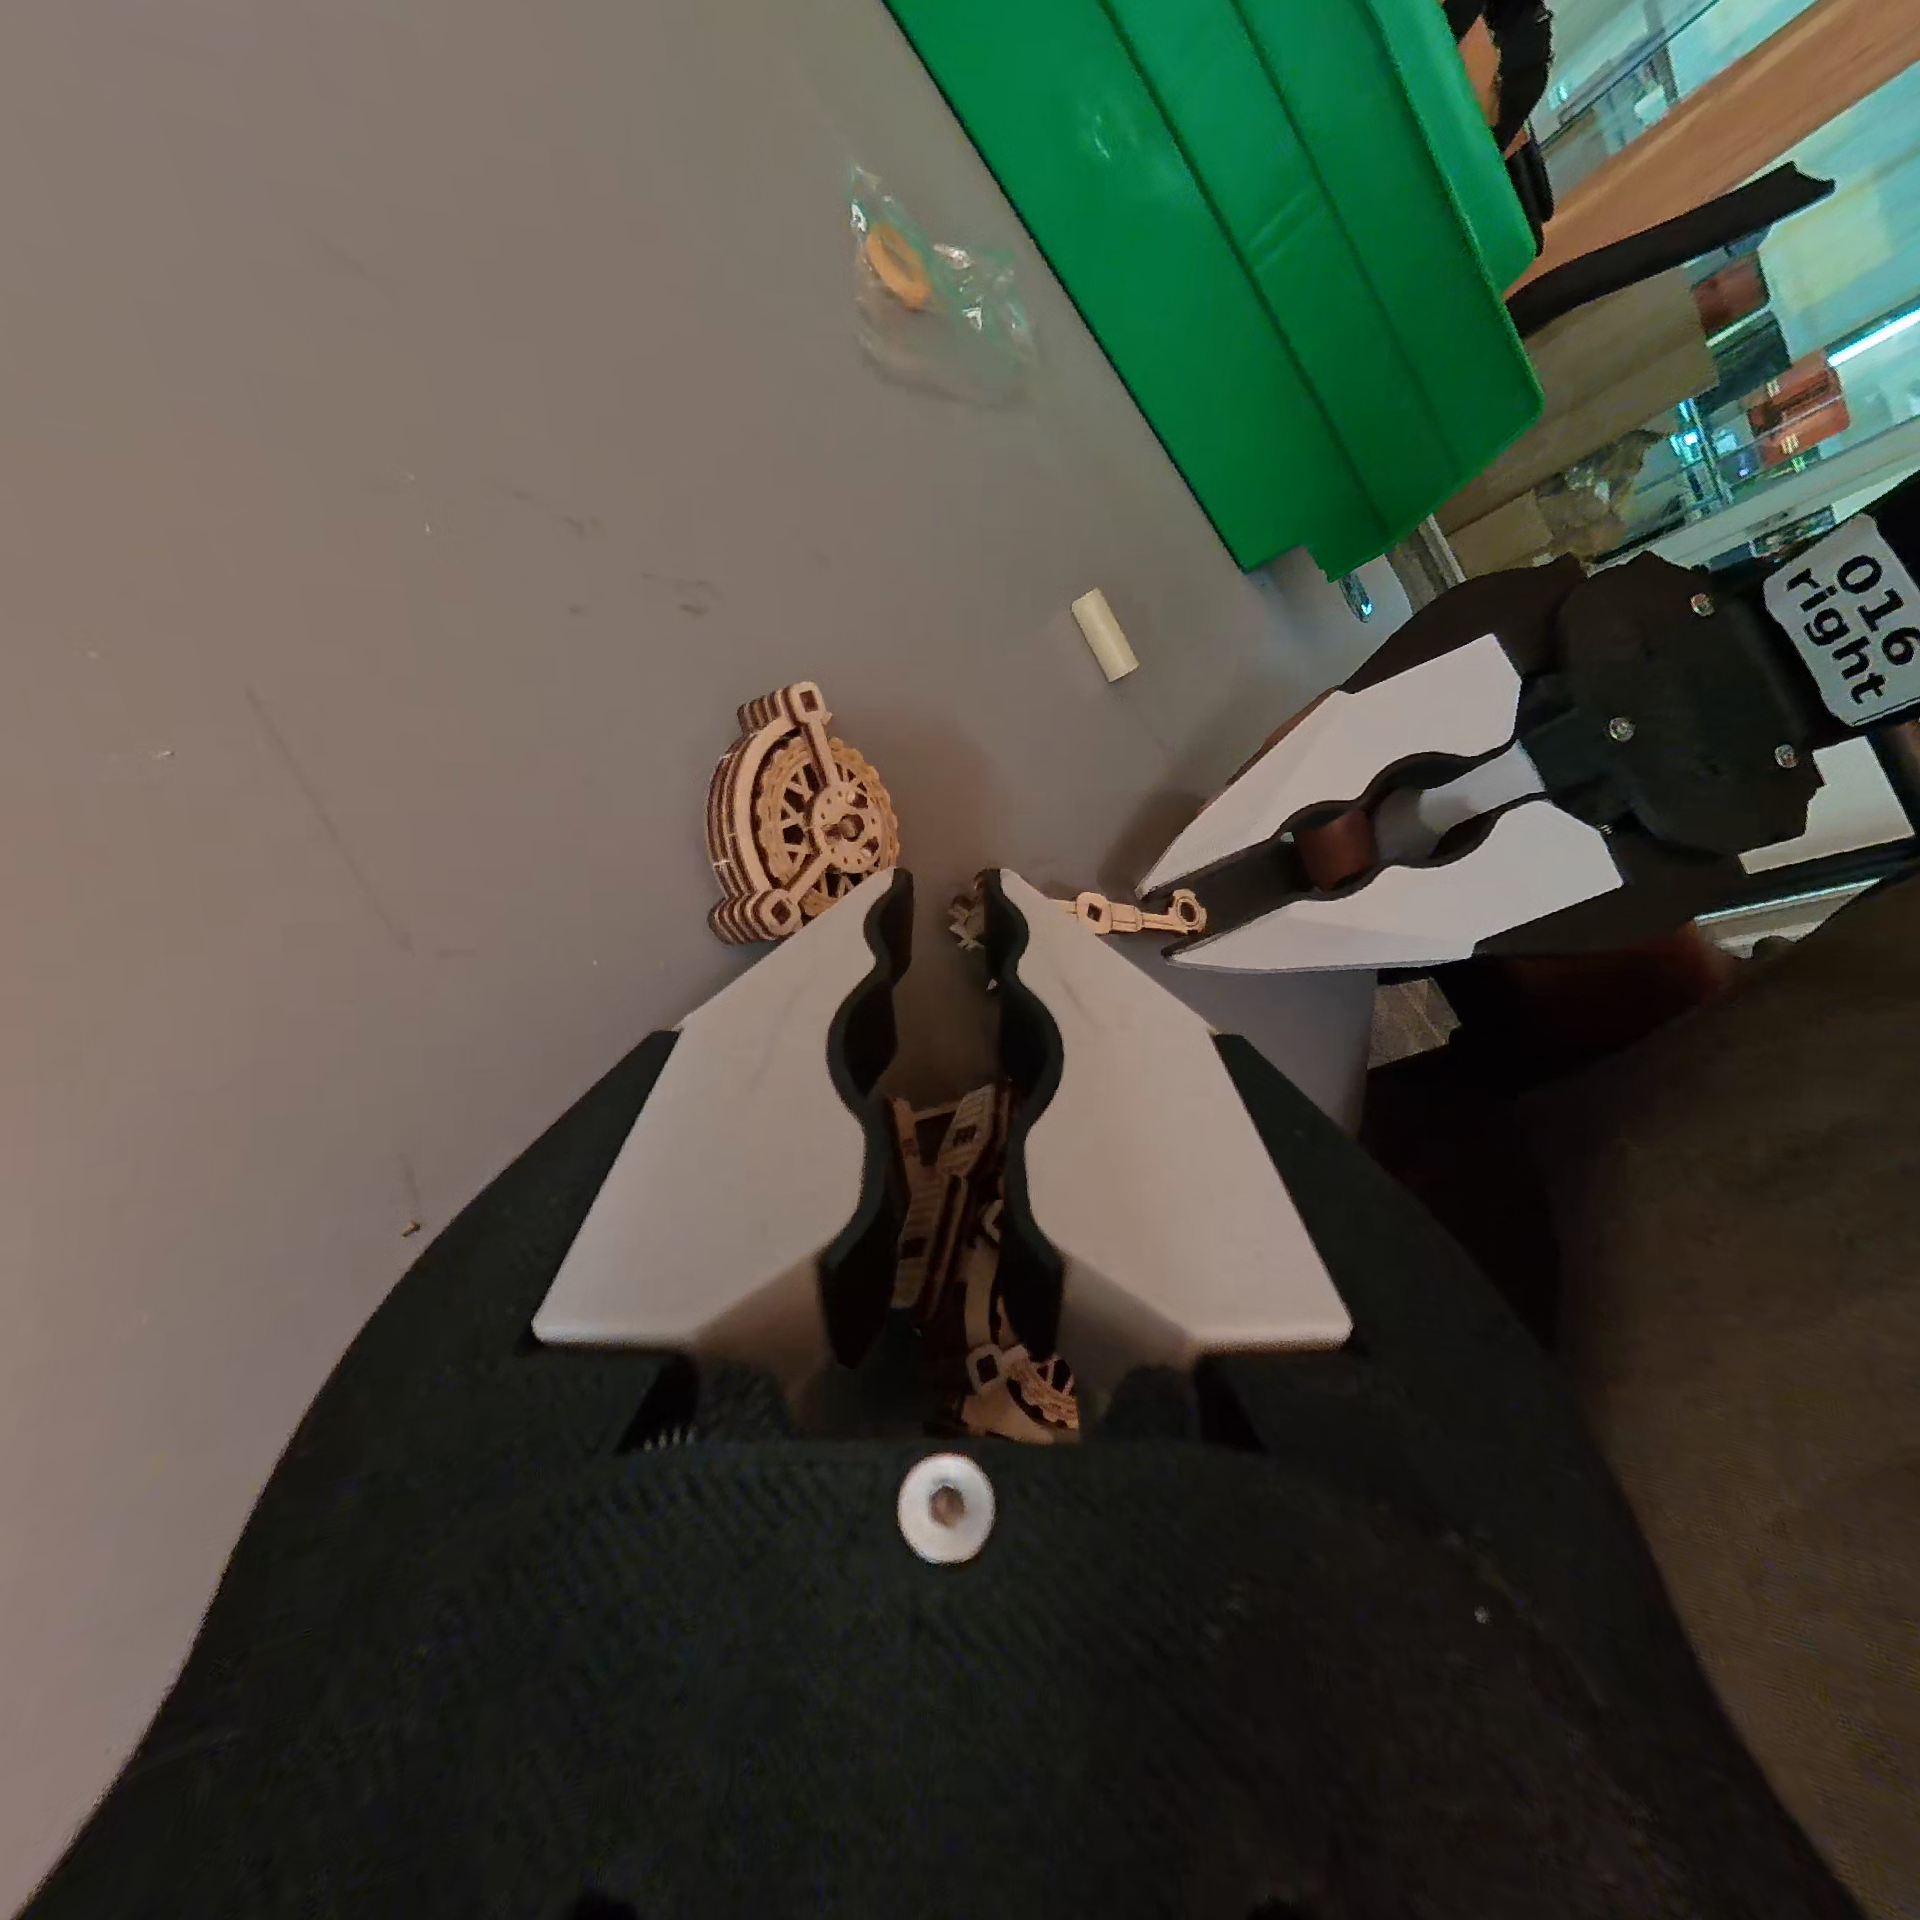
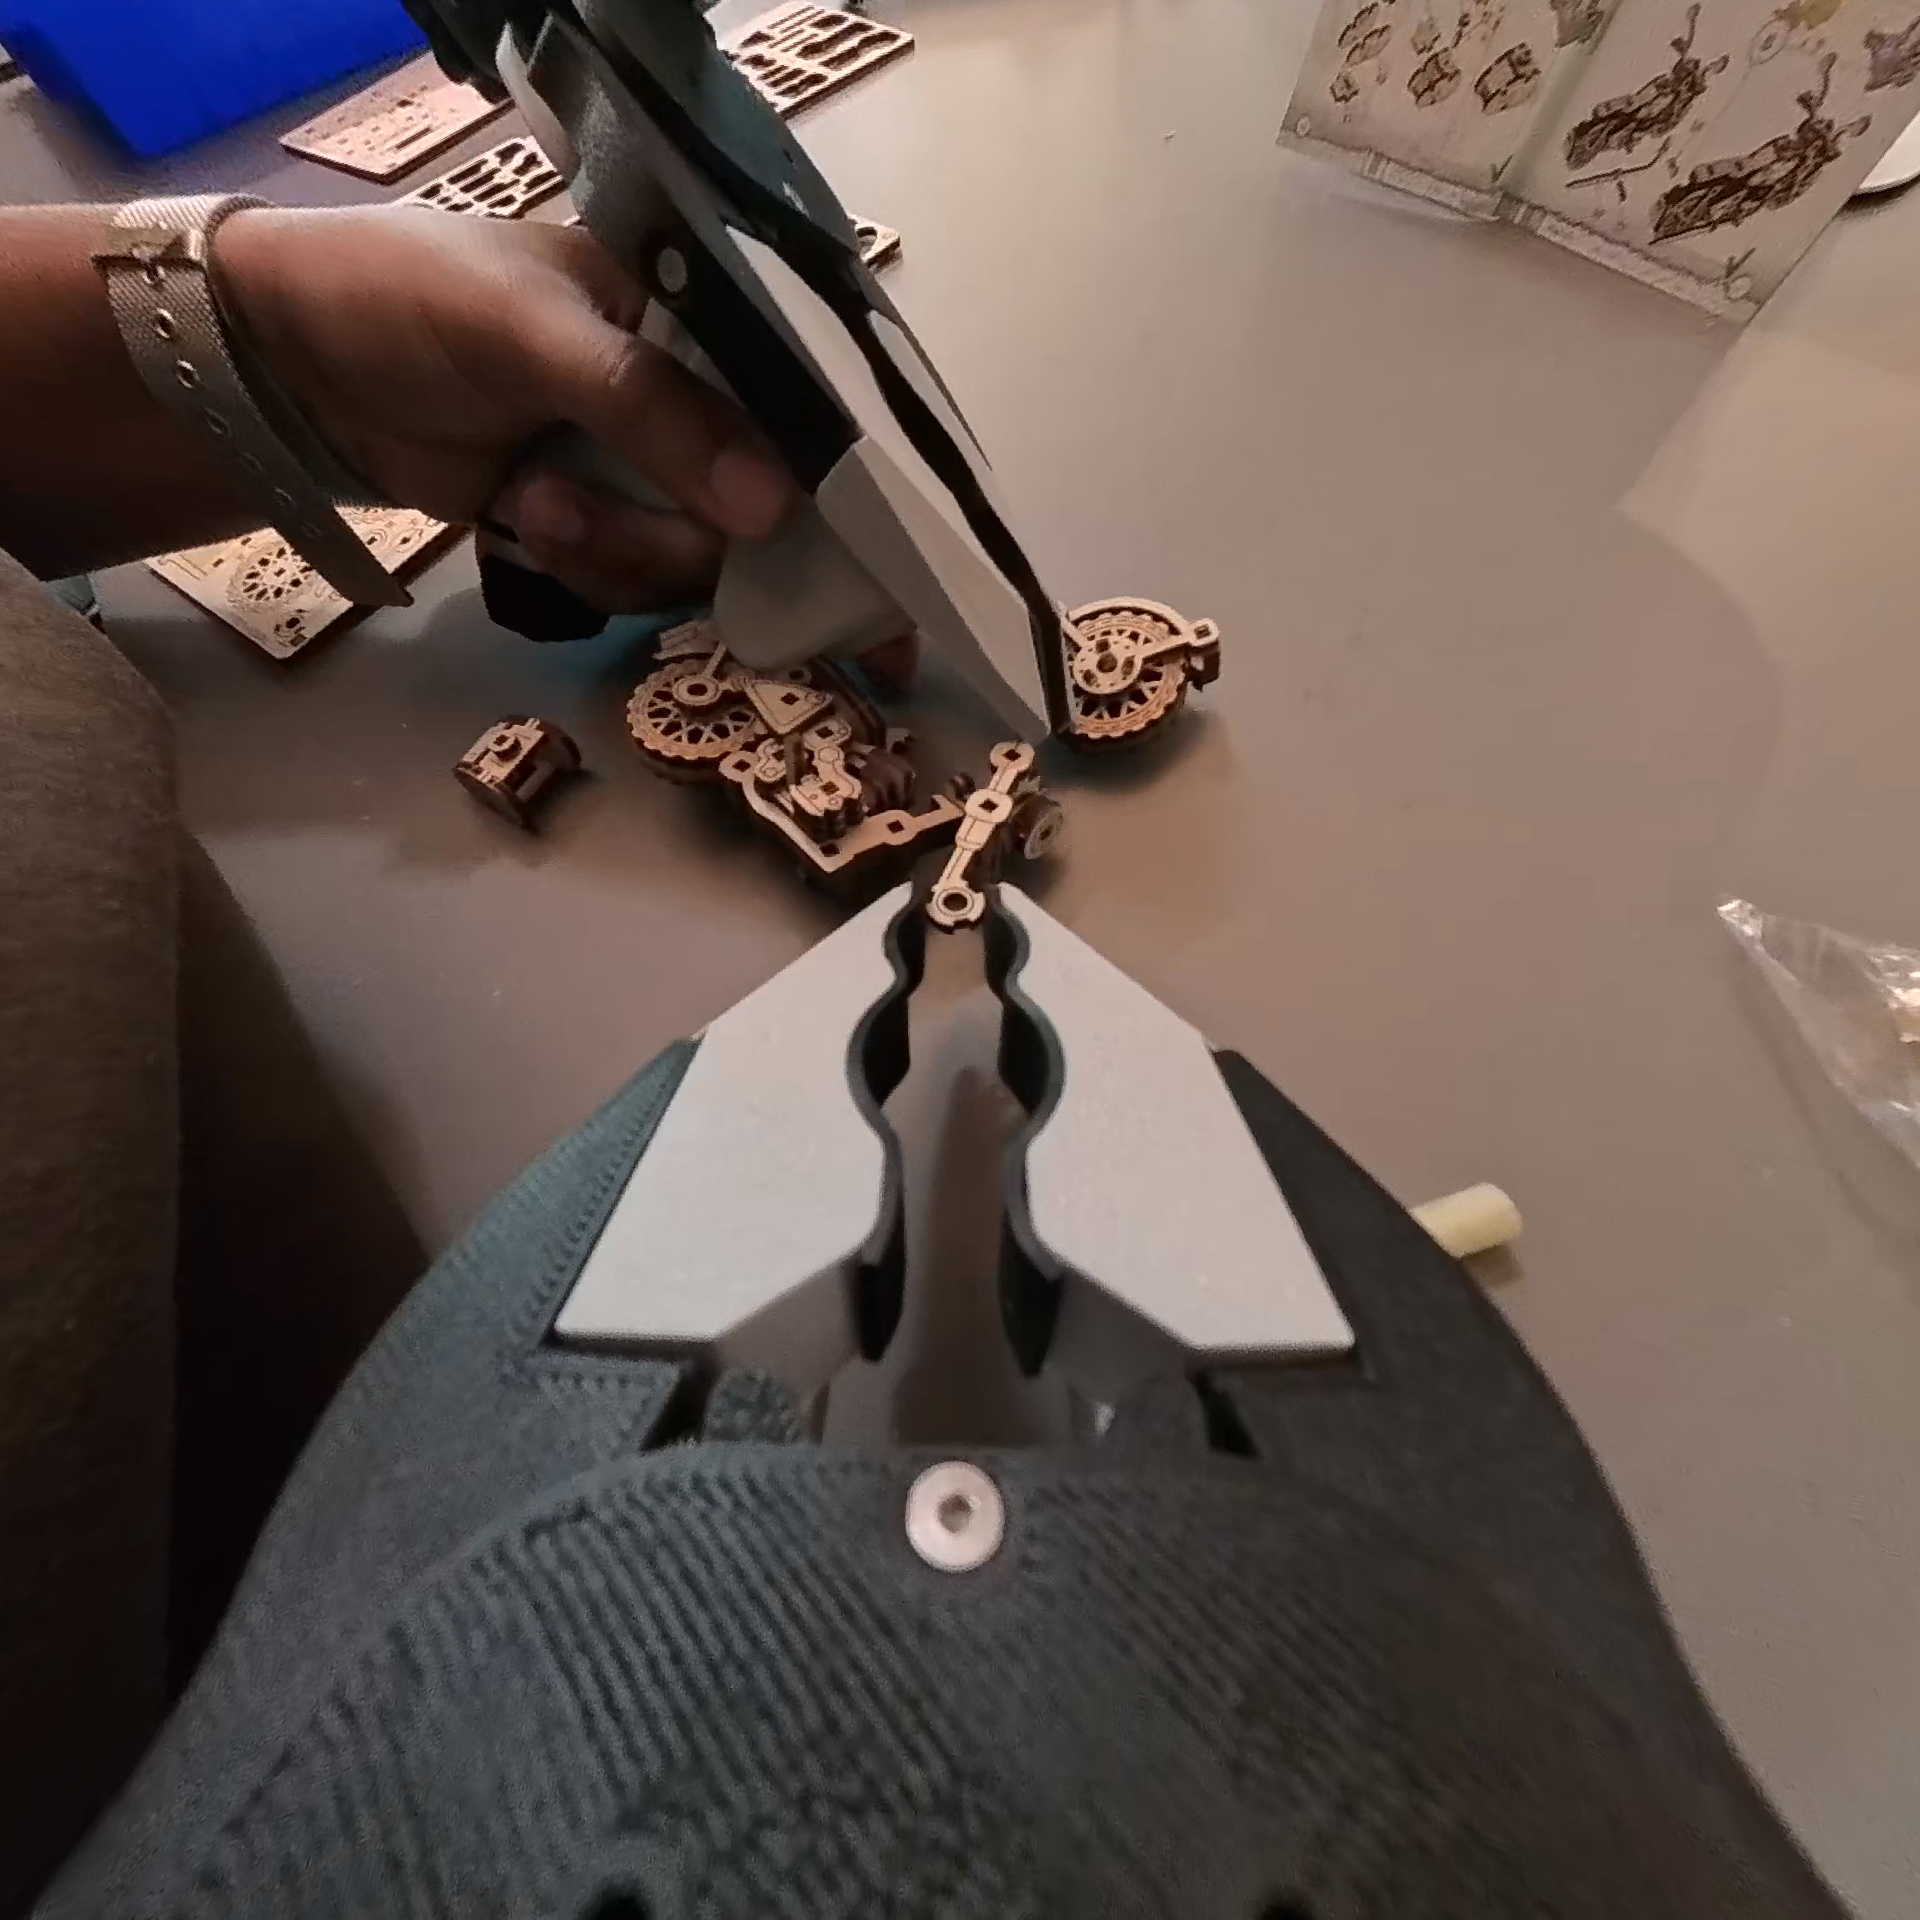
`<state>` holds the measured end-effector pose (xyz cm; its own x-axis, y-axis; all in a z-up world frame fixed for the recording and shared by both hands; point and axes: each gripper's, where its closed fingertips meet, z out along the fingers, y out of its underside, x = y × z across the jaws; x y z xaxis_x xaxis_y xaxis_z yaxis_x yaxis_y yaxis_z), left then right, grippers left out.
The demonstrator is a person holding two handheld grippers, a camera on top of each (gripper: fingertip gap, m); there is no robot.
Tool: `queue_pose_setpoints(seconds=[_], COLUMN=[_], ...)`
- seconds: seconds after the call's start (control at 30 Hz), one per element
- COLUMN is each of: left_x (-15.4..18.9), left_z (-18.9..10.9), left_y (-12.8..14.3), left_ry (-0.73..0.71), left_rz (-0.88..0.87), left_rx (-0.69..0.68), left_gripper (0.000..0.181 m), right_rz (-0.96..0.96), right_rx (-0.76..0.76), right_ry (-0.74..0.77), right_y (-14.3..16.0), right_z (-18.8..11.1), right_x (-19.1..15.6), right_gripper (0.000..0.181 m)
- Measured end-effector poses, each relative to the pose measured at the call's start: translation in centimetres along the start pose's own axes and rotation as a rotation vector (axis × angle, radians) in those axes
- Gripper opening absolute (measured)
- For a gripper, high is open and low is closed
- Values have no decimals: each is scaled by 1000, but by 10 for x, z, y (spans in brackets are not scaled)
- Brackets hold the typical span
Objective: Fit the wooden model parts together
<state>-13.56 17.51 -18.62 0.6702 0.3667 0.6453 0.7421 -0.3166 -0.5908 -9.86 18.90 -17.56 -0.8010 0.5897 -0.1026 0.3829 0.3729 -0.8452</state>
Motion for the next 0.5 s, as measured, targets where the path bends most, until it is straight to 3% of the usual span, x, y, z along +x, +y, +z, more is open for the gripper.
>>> queue_pose_setpoints(seconds=[0.33,0.5], left_x=[1,10], left_z=[-1,-17], left_y=[-1,-4], left_ry=[-8,19], left_rz=[2,39], left_rx=[4,-16], left_gripper=[14,17], right_rz=[33,68], right_rx=[17,73], right_ry=[1,8], right_y=[-3,-13], right_z=[-4,-9], right_x=[1,5], right_gripper=[9,9])
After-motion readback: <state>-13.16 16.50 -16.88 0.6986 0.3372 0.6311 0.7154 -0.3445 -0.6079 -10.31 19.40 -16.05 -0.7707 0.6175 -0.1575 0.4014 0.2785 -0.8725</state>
